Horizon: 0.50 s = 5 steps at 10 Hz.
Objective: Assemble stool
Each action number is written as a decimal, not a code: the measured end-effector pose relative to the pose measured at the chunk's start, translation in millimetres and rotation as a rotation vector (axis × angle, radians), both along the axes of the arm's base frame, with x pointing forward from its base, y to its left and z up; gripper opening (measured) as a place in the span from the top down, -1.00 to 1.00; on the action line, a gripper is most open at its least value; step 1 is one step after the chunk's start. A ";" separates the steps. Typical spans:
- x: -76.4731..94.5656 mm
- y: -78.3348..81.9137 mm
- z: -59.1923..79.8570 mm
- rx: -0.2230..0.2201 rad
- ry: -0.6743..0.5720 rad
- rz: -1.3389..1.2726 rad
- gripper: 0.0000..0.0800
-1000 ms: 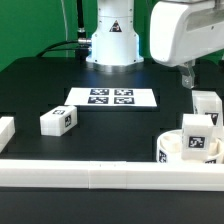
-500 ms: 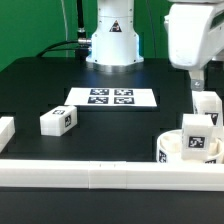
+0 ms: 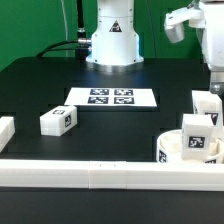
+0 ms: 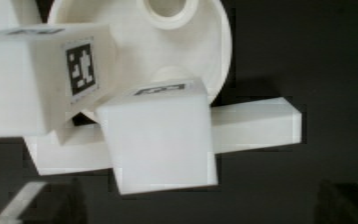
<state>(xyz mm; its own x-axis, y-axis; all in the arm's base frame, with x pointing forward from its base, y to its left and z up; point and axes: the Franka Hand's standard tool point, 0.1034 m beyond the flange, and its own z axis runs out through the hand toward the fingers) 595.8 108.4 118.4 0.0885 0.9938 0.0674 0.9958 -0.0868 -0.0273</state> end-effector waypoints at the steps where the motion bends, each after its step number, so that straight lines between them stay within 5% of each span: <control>1: 0.0 -1.2 -0.7 0.001 -0.003 0.052 -0.62; 5: 13.6 -1.6 -2.3 0.009 -0.010 0.120 -0.62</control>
Offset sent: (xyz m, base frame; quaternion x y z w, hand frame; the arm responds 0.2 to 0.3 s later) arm 0.0261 0.0054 0.0032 0.0079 -0.0004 -0.0055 1.0000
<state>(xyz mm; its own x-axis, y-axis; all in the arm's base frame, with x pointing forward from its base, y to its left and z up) 609.4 106.8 116.0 -0.0319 0.9965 0.0771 0.9993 0.0333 -0.0172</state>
